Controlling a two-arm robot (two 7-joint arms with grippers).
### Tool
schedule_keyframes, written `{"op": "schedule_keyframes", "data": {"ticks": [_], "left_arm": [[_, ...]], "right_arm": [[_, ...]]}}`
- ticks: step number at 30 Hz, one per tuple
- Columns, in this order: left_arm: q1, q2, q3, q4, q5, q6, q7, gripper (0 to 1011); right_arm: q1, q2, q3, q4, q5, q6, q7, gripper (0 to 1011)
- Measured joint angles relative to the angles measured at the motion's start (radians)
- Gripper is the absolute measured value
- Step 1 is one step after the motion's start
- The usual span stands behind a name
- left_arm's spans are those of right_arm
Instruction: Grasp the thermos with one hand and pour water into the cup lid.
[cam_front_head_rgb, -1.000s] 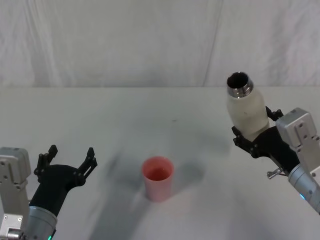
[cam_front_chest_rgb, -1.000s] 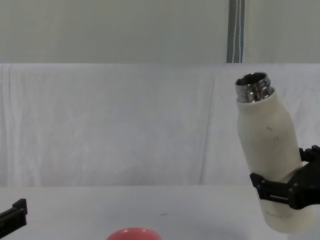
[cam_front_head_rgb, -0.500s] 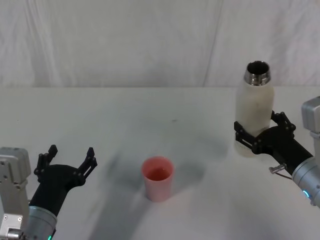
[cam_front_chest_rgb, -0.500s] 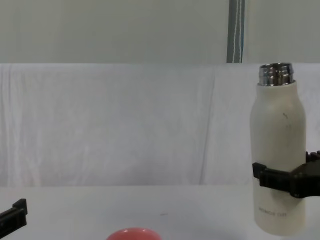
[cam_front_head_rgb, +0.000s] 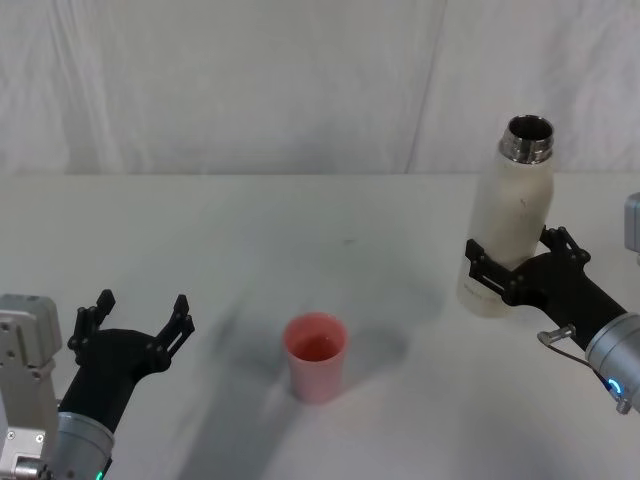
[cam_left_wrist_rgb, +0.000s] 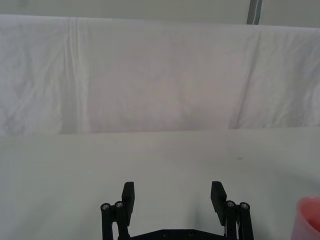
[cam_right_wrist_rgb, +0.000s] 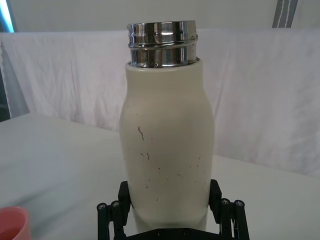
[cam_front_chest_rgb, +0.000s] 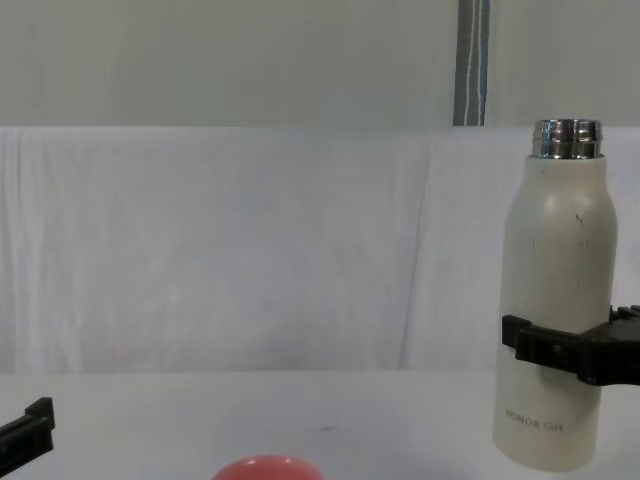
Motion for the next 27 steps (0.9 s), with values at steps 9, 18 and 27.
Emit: {"op": "schedule_keyframes", "data": {"ticks": [9, 18, 27], "left_arm": [[0.0, 0.0, 0.0, 0.0, 0.0, 0.0, 0.0, 1001], [0.0, 0.0, 0.0, 0.0, 0.0, 0.0, 0.0, 1001], [0.0, 0.0, 0.0, 0.0, 0.0, 0.0, 0.0, 1001]], "right_arm": [[-0.019, -0.006, -0.006, 0.004, 0.013, -0.072, -0.049, 956], [-0.035, -0.011, -0.008, 0.008, 0.024, -0.102, -0.07, 956], [-0.046, -0.009, -0.012, 0.012, 0.032, -0.098, -0.079, 956]]}}
